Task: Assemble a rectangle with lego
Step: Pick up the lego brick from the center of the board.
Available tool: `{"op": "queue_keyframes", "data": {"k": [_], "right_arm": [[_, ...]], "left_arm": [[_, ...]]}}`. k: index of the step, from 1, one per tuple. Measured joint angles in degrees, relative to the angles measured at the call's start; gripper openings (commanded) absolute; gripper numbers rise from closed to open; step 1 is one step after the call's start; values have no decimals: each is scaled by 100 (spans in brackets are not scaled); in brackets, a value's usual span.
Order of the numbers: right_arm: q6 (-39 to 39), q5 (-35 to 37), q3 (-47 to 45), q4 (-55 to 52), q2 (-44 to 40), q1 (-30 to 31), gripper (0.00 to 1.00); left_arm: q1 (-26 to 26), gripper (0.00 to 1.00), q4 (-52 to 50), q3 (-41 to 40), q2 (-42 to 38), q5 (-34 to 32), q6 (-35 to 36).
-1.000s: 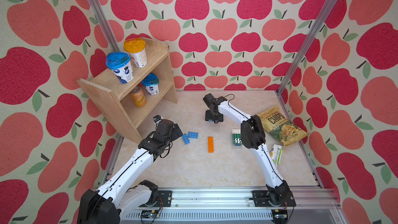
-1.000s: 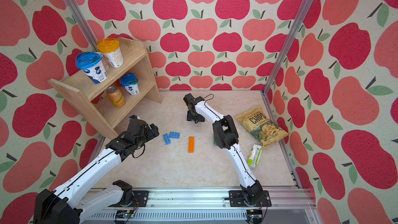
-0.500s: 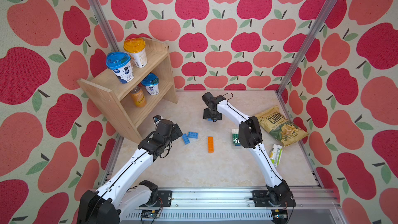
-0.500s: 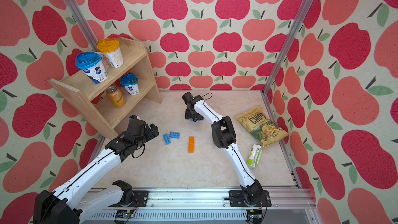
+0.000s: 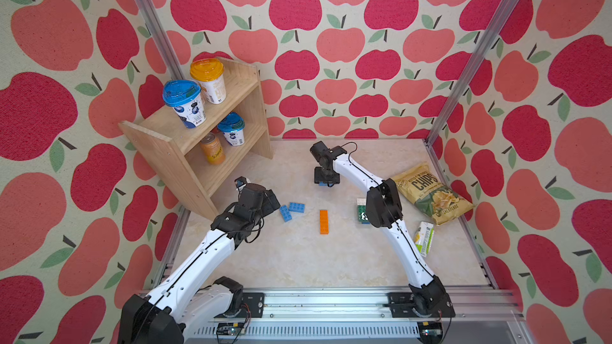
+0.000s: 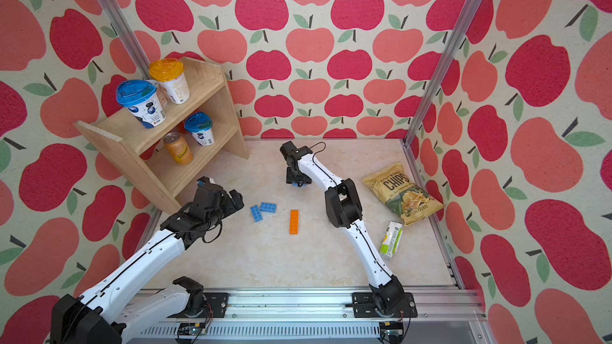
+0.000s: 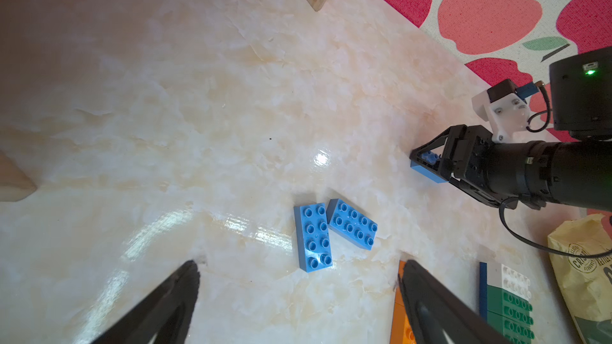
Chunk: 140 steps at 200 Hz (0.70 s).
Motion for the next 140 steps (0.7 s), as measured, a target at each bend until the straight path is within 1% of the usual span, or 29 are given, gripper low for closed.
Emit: {"op": "queue_keyframes", "data": {"k": [50,88,140], "right_arm": [[-87,2,-74,39,-44,17,32],[-87,33,-249,133,-153,131,28],[22,96,-616,85,-459,509,28]], "left_arm": [[11,97,0,0,0,0,0],[11,97,0,0,0,0,0],[11,97,0,0,-101,-9,17]]}}
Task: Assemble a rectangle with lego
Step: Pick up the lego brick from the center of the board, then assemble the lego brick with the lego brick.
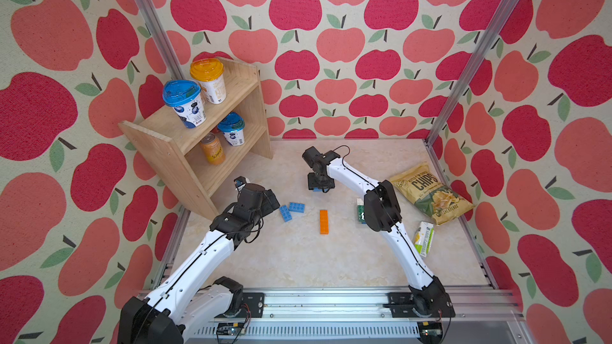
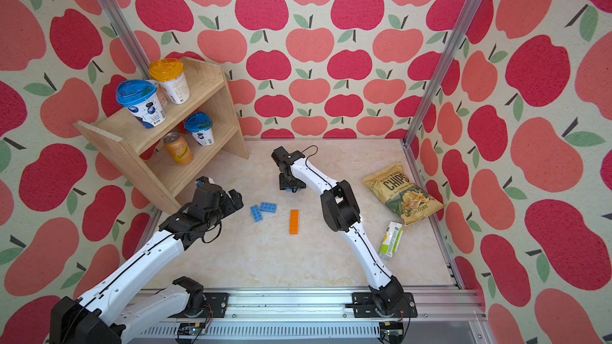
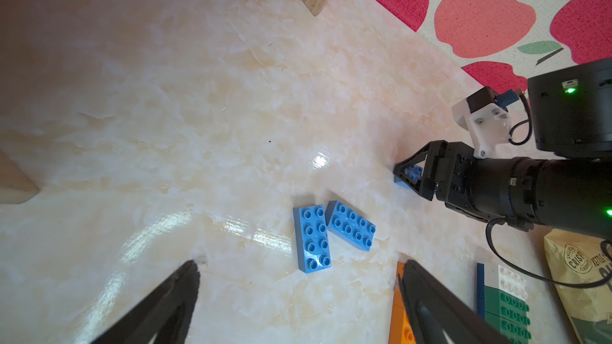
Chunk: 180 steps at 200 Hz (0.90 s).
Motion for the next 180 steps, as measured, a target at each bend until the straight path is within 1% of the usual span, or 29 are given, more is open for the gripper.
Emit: {"op": "queue_keyframes", "data": {"k": [36,71,111,146,180], "right_arm": [[201,214,-708,63,-699,319,29],[496,267,-1738,308,-1637,634,31],[918,260,-2931,608,-2404,887,34],[1314,131,-3877,839,-2804,997,34],[1600,66,-4205,942,-2918,1156,34]], "left_arm": [[0,97,0,0,-17,7,22],[0,97,0,0,-17,15,44],[-2,97,11,0,-17,59,44],[-2,97,20,0,-4,96,44],[-2,97,24,0,22,103,44]]}}
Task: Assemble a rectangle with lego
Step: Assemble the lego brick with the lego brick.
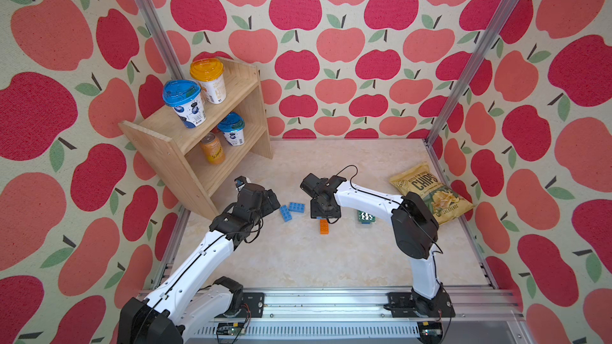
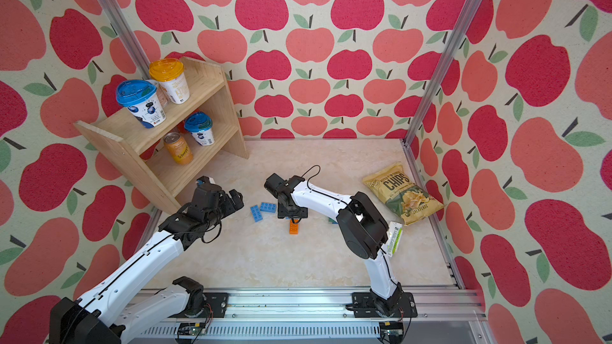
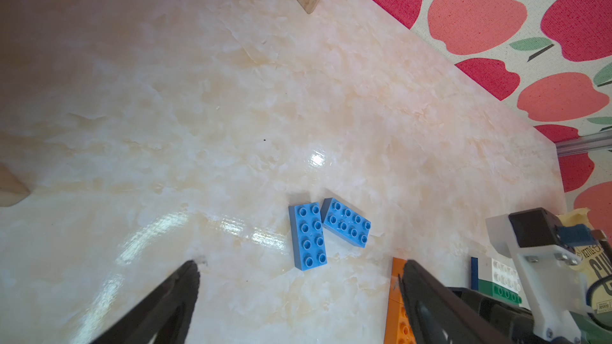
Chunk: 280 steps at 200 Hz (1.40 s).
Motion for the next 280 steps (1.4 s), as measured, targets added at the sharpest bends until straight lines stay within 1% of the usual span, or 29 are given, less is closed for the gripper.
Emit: {"op": "queue_keyframes", "data": {"k": [37,76,132,196,280], "right_arm": [[201,-46,-133,188,-31,162,34],[319,-70,-315,229,-59,168,35],[321,-63,-439,227,-122,155,35],[319,-59,-516,319,-192,9,36],[297,-61,-533,433,-192,4,36]], "left_arm": [[0,97,13,0,55,20,0],[0,97,22,0,96,20,0],[0,97,35,0,173,59,0],[-4,97,39,0,236,61,0],[-7,97,42,2,275,61,0]]}}
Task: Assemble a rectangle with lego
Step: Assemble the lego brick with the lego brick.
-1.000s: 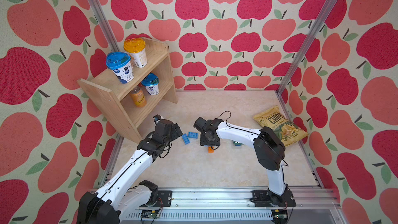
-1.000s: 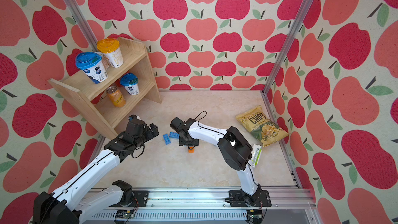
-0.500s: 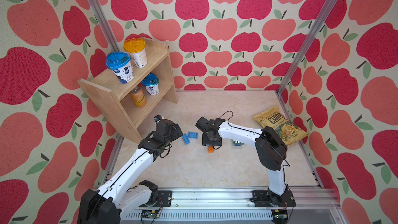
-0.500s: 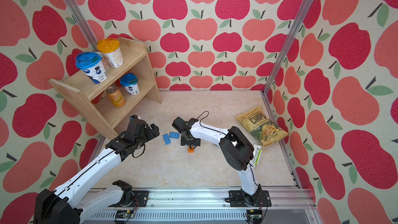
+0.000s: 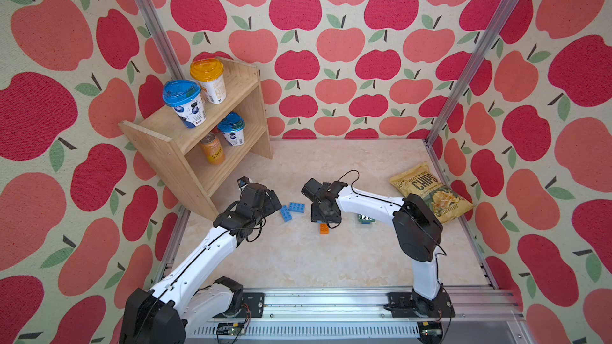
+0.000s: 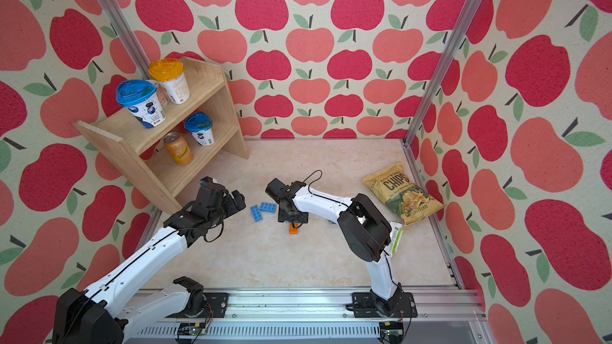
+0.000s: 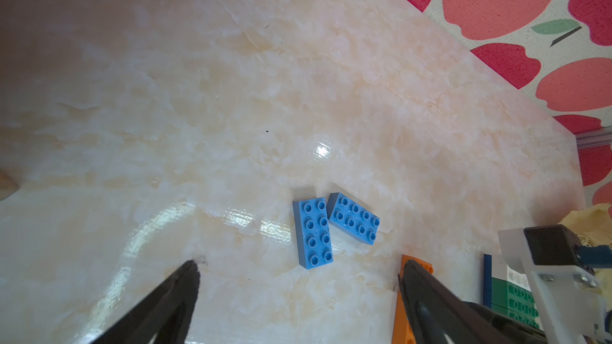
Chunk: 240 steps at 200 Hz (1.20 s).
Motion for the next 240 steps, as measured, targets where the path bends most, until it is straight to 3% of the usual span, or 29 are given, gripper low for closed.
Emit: {"op": "queue_keyframes", "data": {"k": [240], "right_arm": [[-28,-109,-7,50,120,-31,37]], "left_arm": [[0,97,0,0,0,0,-2]]}}
